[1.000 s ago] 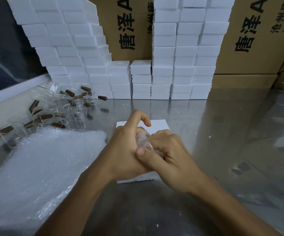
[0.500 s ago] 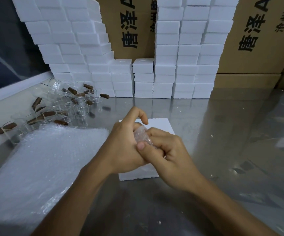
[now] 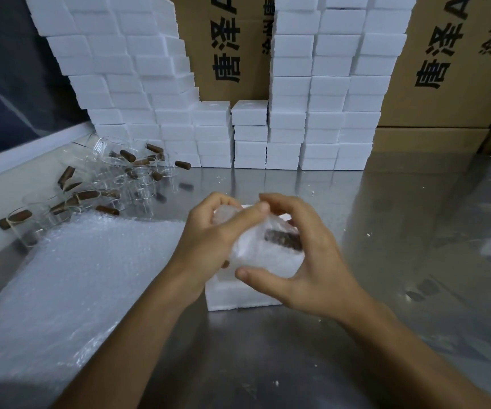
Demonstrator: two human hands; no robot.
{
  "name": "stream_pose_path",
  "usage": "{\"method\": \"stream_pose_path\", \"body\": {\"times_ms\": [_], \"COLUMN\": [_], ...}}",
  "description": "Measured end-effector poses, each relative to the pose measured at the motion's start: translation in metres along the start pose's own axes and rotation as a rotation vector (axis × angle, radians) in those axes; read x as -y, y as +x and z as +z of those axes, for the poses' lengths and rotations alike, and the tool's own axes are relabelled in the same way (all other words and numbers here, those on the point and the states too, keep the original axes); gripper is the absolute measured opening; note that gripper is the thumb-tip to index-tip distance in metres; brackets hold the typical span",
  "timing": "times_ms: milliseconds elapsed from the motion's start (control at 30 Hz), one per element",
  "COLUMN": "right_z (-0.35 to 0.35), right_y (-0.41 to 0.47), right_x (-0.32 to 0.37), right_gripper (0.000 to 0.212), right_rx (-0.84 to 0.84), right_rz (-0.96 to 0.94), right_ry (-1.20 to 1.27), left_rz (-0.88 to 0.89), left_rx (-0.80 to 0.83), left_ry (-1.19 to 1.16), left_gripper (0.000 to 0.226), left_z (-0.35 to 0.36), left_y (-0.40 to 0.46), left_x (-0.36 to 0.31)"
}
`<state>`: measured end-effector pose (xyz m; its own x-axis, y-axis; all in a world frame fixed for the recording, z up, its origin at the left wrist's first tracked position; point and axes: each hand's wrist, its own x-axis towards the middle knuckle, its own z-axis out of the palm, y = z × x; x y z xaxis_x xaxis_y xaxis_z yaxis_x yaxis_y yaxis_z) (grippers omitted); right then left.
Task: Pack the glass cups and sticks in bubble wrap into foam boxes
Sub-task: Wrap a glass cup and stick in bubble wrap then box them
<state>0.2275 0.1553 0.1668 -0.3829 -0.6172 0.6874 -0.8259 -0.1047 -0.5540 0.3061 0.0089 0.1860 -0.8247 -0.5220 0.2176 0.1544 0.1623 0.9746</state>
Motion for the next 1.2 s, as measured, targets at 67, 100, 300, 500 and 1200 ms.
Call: {"method": "stream_pose_path", "body": {"times_ms": [67,100,300,500,1200], "right_z": [-0.003,-0.003,-0.008,-0.021,-0.014], "right_y": [0.001,0.001,0.002,0.008,0.011], "right_x": [-0.006,-0.007,-0.004,-0.005,-0.004], "right_gripper": [0.074,0.07,0.052,0.047,0.066], "right_rx": [0.016,0.016,-0.02,-0.013,-0.139], "right_rz": [-0.004,-0.007,0.244,0.401,0.668], "right_ry": [-0.048,-0.074,0.288,0.5,0.963], "left_rz": [-0.116,-0.15,-0.247,-0.111,-0.028], "left_rx": [0.012,0.026,0.282,0.502,0.171], "left_ry": [-0.067,-0.062,-0.316,-0.441,-0.138], "left_gripper": [0.045,0.046,0.056,0.043,0.048], "left_z": [0.0,0.001,0.001,-0.017,-0.006], "left_y": [-0.001,-0.002,-0.006,-0.002,-0.002], "left_x": [-0.001,-0.002,-0.004,-0.003,0.004]}}
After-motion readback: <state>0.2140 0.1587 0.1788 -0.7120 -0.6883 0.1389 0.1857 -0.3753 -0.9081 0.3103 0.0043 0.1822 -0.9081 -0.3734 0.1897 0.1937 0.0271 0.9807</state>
